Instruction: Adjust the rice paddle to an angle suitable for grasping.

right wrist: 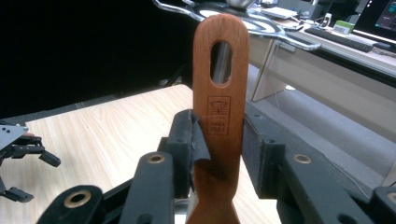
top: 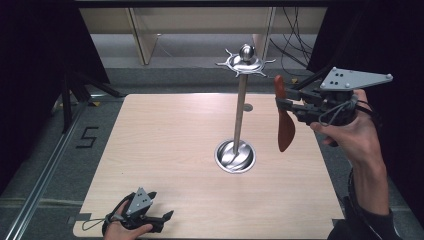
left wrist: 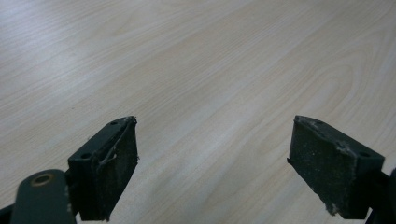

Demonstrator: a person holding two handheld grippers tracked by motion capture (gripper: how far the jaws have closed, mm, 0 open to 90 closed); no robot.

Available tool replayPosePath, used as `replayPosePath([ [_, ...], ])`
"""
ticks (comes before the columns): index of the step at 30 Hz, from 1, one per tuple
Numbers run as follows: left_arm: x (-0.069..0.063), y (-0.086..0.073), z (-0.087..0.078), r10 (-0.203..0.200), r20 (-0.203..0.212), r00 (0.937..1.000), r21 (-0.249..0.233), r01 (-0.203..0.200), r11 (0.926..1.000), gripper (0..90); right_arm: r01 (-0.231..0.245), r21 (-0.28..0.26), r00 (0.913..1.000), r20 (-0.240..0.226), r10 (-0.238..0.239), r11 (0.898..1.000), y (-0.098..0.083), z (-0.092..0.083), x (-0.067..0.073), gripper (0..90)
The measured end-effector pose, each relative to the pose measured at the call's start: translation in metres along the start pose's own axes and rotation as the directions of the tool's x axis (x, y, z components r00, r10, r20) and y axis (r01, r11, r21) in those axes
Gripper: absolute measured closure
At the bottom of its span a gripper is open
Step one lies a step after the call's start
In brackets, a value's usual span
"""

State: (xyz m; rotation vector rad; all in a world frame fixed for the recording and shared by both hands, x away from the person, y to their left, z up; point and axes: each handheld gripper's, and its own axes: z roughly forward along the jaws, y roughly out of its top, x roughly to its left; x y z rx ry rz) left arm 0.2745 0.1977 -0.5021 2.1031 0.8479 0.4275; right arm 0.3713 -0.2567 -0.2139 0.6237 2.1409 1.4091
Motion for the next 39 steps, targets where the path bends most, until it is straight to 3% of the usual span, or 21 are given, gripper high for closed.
replayPosePath([
  [2, 0.001, 0.000, 0.001, 0.004, -0.012, 0.9999, -0.020, -0.004, 0.9998, 14.8, -0.002, 0.003, 1.0000, -0.004, 0.002, 1.000, 0.002, 0.002, -0.001, 67.1],
  [3, -0.002, 0.000, 0.002, -0.030, -0.003, 0.9995, -0.035, 0.030, 0.9990, 14.8, 0.002, 0.001, 1.0000, -0.001, -0.002, 1.000, 0.003, 0.003, -0.001, 67.1],
  [4, -0.002, 0.000, 0.002, -0.030, -0.003, 0.9995, -0.035, 0.030, 0.9990, 14.8, 0.000, 0.001, 1.0000, -0.001, 0.000, 1.000, 0.004, 0.005, -0.001, 67.1],
  [6, -0.001, 0.000, 0.000, -0.009, -0.005, 1.0000, -0.015, 0.009, 0.9999, 14.8, -0.024, 0.010, 0.9996, -0.013, 0.024, 1.000, 0.005, 0.007, 0.000, 67.1],
  [14, -0.001, 0.000, 0.000, -0.006, -0.004, 1.0000, -0.013, 0.006, 0.9999, 14.8, -0.021, 0.010, 0.9998, -0.006, 0.021, 1.000, 0.012, 0.013, -0.003, 67.1],
  [16, -0.002, 0.000, 0.001, -0.026, -0.004, 0.9996, -0.012, 0.026, 0.9996, 14.8, -0.027, 0.009, 0.9996, -0.004, 0.027, 1.000, 0.013, 0.019, -0.004, 67.1],
  [17, -0.001, 0.000, 0.000, -0.009, -0.005, 0.9999, -0.015, 0.009, 0.9998, 14.8, -0.032, 0.018, 0.9994, -0.011, 0.032, 0.999, 0.013, 0.019, -0.004, 67.1],
  [24, 0.000, 0.000, -0.001, 0.001, -0.001, 1.0000, -0.010, -0.001, 0.9999, 14.8, -0.038, 0.028, 0.9992, -0.014, 0.039, 0.999, 0.017, 0.028, -0.004, 67.1],
  [28, 0.000, 0.000, 0.001, -0.015, -0.005, 0.9999, -0.035, 0.015, 0.9993, 14.8, -0.057, 0.035, 0.9983, -0.006, 0.058, 0.998, 0.018, 0.029, -0.004, 67.0],
  [30, 0.000, 0.000, 0.000, 0.000, -0.003, 1.0000, -0.011, 0.000, 0.9999, 14.8, -0.056, 0.044, 0.9983, -0.010, 0.057, 0.997, 0.018, 0.030, -0.005, 67.0],
  [38, 0.000, 0.000, -0.001, -0.003, -0.001, 1.0000, -0.012, 0.003, 0.9999, 14.8, -0.049, 0.040, 0.9988, -0.008, 0.049, 0.998, 0.017, 0.034, -0.008, 67.1],
  [39, 0.000, 0.000, -0.001, 0.002, 0.001, 1.0000, -0.009, -0.002, 1.0000, 14.8, -0.071, 0.056, 0.9974, -0.010, 0.071, 0.996, 0.017, 0.036, -0.007, 67.0],
])
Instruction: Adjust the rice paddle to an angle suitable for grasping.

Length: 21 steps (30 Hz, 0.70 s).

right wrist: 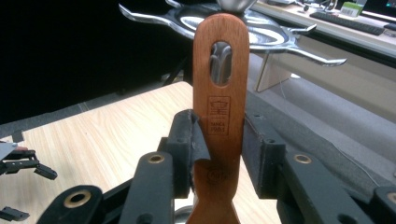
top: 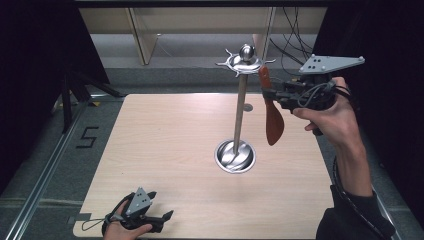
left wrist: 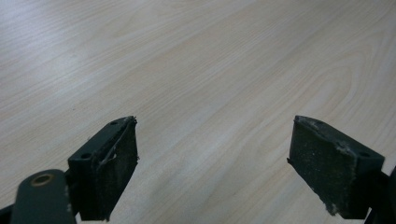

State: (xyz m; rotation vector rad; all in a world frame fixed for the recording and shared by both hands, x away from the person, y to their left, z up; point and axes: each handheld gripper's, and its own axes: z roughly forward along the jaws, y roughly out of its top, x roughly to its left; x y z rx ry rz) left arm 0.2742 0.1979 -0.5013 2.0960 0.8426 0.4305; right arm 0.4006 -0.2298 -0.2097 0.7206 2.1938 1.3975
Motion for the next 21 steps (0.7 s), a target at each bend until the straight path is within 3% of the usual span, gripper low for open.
replayPosePath([
  [2, 0.0000, -0.0001, 0.0001, -0.001, 0.000, 1.0000, 0.000, 0.001, 1.0000, 14.8, 0.014, -0.004, 0.9999, 0.000, -0.014, 1.000, -0.0001, 0.0019, -0.0019, 67.0],
  [6, -0.0001, -0.0002, 0.0002, -0.002, -0.003, 1.0000, -0.001, 0.002, 1.0000, 14.8, -0.007, -0.005, 1.0000, -0.006, 0.007, 1.000, -0.0013, 0.0044, -0.0007, 66.9],
  [7, -0.0002, -0.0003, 0.0005, -0.005, -0.003, 1.0000, -0.001, 0.005, 1.0000, 14.8, 0.009, -0.021, 0.9999, 0.006, -0.009, 1.000, -0.0017, 0.0057, -0.0016, 66.9],
  [9, -0.0007, -0.0003, 0.0011, -0.013, -0.005, 0.9999, -0.009, 0.013, 0.9999, 14.8, -0.015, -0.010, 0.9998, -0.016, 0.015, 1.000, -0.0027, 0.0059, -0.0015, 66.9],
  [12, -0.0001, -0.0003, 0.0003, -0.004, -0.003, 1.0000, -0.001, 0.004, 1.0000, 14.8, -0.005, -0.017, 0.9999, -0.014, 0.005, 1.000, -0.0034, 0.0060, -0.0025, 66.9],
  [13, -0.0016, -0.0007, 0.0004, -0.030, -0.005, 0.9995, -0.001, 0.030, 0.9996, 14.8, -0.005, -0.021, 0.9999, -0.016, 0.005, 1.000, -0.0039, 0.0062, -0.0027, 66.8],
  [16, 0.0000, -0.0001, 0.0000, -0.001, -0.001, 1.0000, -0.001, 0.001, 1.0000, 14.8, -0.008, -0.026, 0.9998, -0.019, 0.008, 1.000, -0.0050, 0.0065, -0.0029, 66.8],
  [21, -0.0001, -0.0003, 0.0002, -0.004, -0.003, 1.0000, -0.001, 0.004, 1.0000, 14.8, -0.009, -0.039, 0.9998, -0.021, 0.008, 0.999, -0.0069, 0.0081, -0.0027, 66.8],
])
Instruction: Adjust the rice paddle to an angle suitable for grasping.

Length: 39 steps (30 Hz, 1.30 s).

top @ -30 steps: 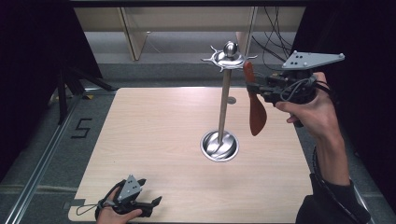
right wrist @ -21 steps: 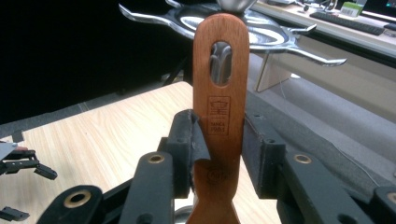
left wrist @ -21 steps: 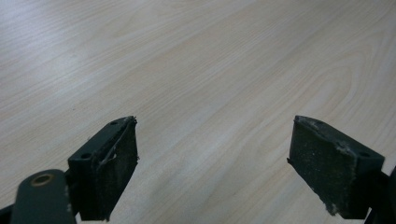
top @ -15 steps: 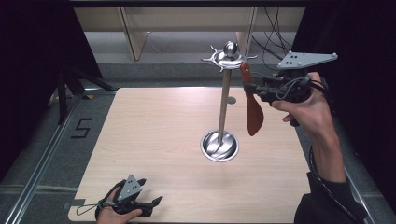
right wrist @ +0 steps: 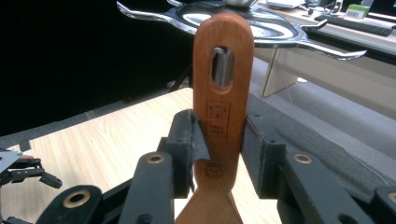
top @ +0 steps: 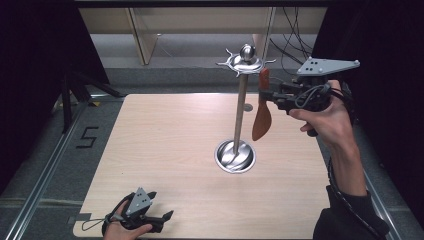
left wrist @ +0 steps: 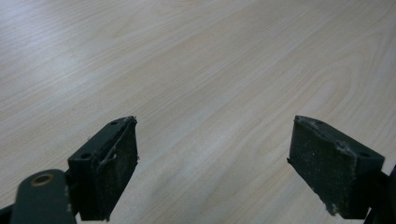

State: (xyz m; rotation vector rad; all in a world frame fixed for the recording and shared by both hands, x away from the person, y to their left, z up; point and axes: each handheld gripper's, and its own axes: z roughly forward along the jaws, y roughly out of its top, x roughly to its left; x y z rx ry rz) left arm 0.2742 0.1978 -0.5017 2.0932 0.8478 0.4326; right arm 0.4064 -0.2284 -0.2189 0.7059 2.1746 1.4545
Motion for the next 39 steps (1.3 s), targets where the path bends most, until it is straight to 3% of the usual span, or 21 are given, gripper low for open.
replayPosePath([
  [4, 0.000, 0.000, 0.000, 0.000, 0.001, 1.0000, -0.002, 0.000, 1.0000, 14.8, -0.004, -0.025, 1.0000, -0.003, 0.004, 1.000, -0.001, 0.001, 0.000, 67.2],
  [6, -0.003, -0.001, 0.002, -0.053, -0.003, 0.9986, -0.022, 0.052, 0.9984, 14.8, -0.009, -0.028, 0.9999, -0.006, 0.008, 1.000, -0.001, 0.000, 0.001, 67.0],
  [7, 0.000, 0.000, 0.000, 0.002, -0.001, 1.0000, 0.000, -0.002, 1.0000, 14.8, -0.014, -0.033, 0.9999, -0.005, 0.014, 0.999, -0.002, 0.000, 0.001, 66.2],
  [10, 0.000, 0.000, 0.000, 0.000, 0.000, 1.0000, -0.002, 0.000, 1.0000, 14.8, -0.023, -0.037, 0.9997, -0.009, 0.023, 0.999, -0.003, -0.001, 0.001, 62.6],
  [11, -0.003, -0.001, 0.002, -0.056, -0.007, 0.9984, -0.017, 0.056, 0.9983, 14.8, -0.038, -0.050, 0.9993, -0.003, 0.038, 0.998, -0.005, -0.004, 0.000, 60.2],
  [12, -0.003, -0.001, 0.002, -0.056, -0.007, 0.9984, -0.017, 0.056, 0.9983, 14.8, -0.038, -0.050, 0.9993, -0.003, 0.038, 0.998, -0.005, -0.004, 0.000, 60.2],
  [13, 0.001, 0.000, 0.001, 0.001, -0.007, 1.0000, -0.012, -0.001, 0.9999, 14.8, -0.049, -0.056, 0.9987, -0.017, 0.048, 0.997, -0.009, -0.007, -0.002, 56.3],
  [15, 0.001, 0.000, 0.001, -0.008, -0.004, 1.0000, -0.014, 0.008, 0.9999, 14.8, -0.065, -0.051, 0.9977, -0.020, 0.065, 0.997, -0.013, -0.009, -0.002, 52.9],
  [16, 0.002, 0.000, 0.001, 0.007, -0.006, 1.0000, -0.009, -0.007, 0.9999, 14.8, -0.057, -0.059, 0.9984, -0.007, 0.056, 0.997, -0.015, -0.011, -0.003, 51.6],
  [18, -0.003, -0.001, 0.001, -0.061, -0.002, 0.9981, -0.016, 0.061, 0.9980, 14.8, -0.067, -0.055, 0.9977, -0.009, 0.067, 0.996, -0.022, -0.015, -0.002, 47.6],
  [19, 0.000, -0.001, 0.000, -0.034, -0.009, 0.9994, 0.000, 0.034, 0.9994, 14.8, -0.086, -0.051, 0.9962, -0.019, 0.085, 0.995, -0.025, -0.016, 0.000, 46.5],
  [21, 0.000, 0.000, 0.000, -0.032, -0.012, 0.9994, -0.003, 0.032, 0.9995, 14.8, -0.094, -0.068, 0.9955, -0.020, 0.093, 0.993, -0.032, -0.019, 0.000, 44.7],
  [27, -0.001, -0.001, 0.000, -0.047, -0.005, 0.9989, -0.007, 0.047, 0.9989, 14.8, -0.100, -0.062, 0.9950, -0.004, 0.100, 0.993, -0.049, -0.023, -0.001, 42.6],
  [32, -0.001, -0.001, 0.000, -0.036, -0.011, 0.9993, -0.002, 0.036, 0.9994, 14.8, -0.122, -0.051, 0.9924, 0.006, 0.123, 0.991, -0.062, -0.022, 0.000, 41.9],
  [34, -0.003, -0.001, 0.001, -0.058, 0.000, 0.9983, -0.017, 0.058, 0.9982, 14.8, -0.114, -0.048, 0.9934, 0.006, 0.115, 0.992, -0.070, -0.022, 0.000, 41.6],
  [35, 0.002, 0.000, 0.000, 0.011, -0.010, 0.9999, -0.002, -0.011, 0.9999, 14.8, -0.127, -0.049, 0.9919, 0.001, 0.127, 0.991, -0.080, -0.023, 0.001, 41.2],
  [36, 0.000, -0.001, 0.000, -0.035, -0.015, 0.9993, -0.002, 0.035, 0.9994, 14.8, -0.141, -0.048, 0.9900, -0.003, 0.141, 0.989, -0.083, -0.023, 0.002, 40.9],
  [38, -0.001, -0.001, 0.000, -0.043, -0.004, 0.9991, -0.007, 0.043, 0.9991, 14.8, -0.135, -0.055, 0.9909, -0.006, 0.135, 0.989, -0.088, -0.023, 0.001, 40.7],
  [39, 0.003, 0.000, 0.000, 0.019, -0.011, 0.9998, 0.001, -0.019, 0.9998, 14.8, -0.135, -0.044, 0.9908, 0.001, 0.135, 0.990, -0.096, -0.023, 0.000, 40.5],
])
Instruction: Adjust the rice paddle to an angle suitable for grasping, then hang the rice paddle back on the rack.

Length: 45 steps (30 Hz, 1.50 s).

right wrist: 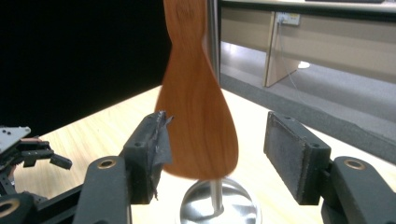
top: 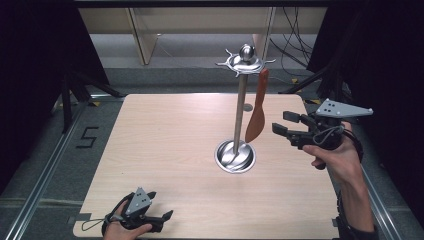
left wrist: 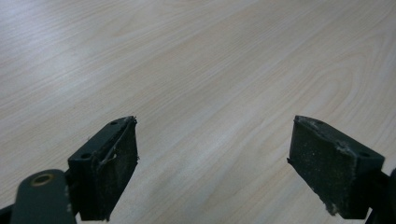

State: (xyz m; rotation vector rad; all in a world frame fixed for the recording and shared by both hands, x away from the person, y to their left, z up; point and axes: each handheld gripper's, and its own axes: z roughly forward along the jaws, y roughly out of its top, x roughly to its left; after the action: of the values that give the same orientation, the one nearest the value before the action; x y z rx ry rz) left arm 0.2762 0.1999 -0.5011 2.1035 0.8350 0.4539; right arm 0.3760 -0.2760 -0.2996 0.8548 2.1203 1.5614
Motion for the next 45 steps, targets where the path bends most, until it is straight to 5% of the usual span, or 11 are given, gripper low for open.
replayPosePath([
  [2, -0.005, 0.000, 0.002, -0.061, 0.012, 0.9980, -0.037, 0.062, 0.9974, 14.8, -0.023, 0.021, 0.9997, 0.001, 0.023, 1.000, -0.007, 0.002, -0.001, 39.0],
  [8, -0.005, 0.000, 0.003, -0.066, 0.016, 0.9977, -0.033, 0.067, 0.9972, 14.8, -0.040, 0.077, 0.9992, 0.003, 0.040, 0.996, -0.022, 0.008, -0.004, 38.4],
  [10, -0.001, 0.001, 0.002, -0.016, 0.005, 0.9999, -0.012, 0.016, 0.9998, 14.8, -0.040, 0.087, 0.9991, 0.014, 0.039, 0.995, -0.026, 0.009, -0.004, 38.0],
  [18, -0.006, 0.000, 0.003, -0.078, 0.014, 0.9968, -0.036, 0.079, 0.9963, 14.8, -0.065, 0.144, 0.9976, 0.033, 0.061, 0.987, -0.048, 0.008, -0.010, 36.5],
  [20, -0.003, 0.001, 0.002, -0.035, 0.013, 0.9993, -0.030, 0.036, 0.9989, 14.8, -0.046, 0.144, 0.9984, 0.040, 0.040, 0.989, -0.052, 0.007, -0.013, 36.5],
  [27, -0.003, 0.001, 0.001, -0.038, 0.011, 0.9992, -0.023, 0.039, 0.9990, 14.8, -0.102, 0.160, 0.9943, 0.049, 0.095, 0.982, -0.064, 0.005, -0.013, 35.3],
  [30, -0.008, 0.001, 0.002, -0.085, 0.022, 0.9962, -0.036, 0.086, 0.9957, 14.8, -0.118, 0.196, 0.9924, 0.057, 0.109, 0.974, -0.075, 0.003, -0.012, 35.2],
  [33, -0.003, 0.001, 0.001, -0.003, 0.008, 1.0000, -0.020, 0.003, 0.9998, 14.8, -0.116, 0.216, 0.9928, 0.053, 0.107, 0.970, -0.082, 0.004, -0.013, 35.2],
  [39, -0.006, 0.000, 0.004, -0.064, 0.023, 0.9976, -0.037, 0.065, 0.9972, 14.8, -0.091, 0.240, 0.9955, 0.047, 0.082, 0.966, -0.090, 0.008, -0.013, 34.8],
  [41, -0.005, 0.001, 0.002, -0.059, 0.020, 0.9981, -0.005, 0.059, 0.9983, 14.8, -0.133, 0.251, 0.9910, 0.036, 0.129, 0.959, -0.094, 0.012, -0.010, 34.8],
  [45, -0.005, 0.000, 0.002, -0.035, 0.015, 0.9993, -0.016, 0.035, 0.9993, 14.8, -0.102, 0.260, 0.9946, 0.044, 0.094, 0.960, -0.096, 0.013, -0.012, 34.7],
])
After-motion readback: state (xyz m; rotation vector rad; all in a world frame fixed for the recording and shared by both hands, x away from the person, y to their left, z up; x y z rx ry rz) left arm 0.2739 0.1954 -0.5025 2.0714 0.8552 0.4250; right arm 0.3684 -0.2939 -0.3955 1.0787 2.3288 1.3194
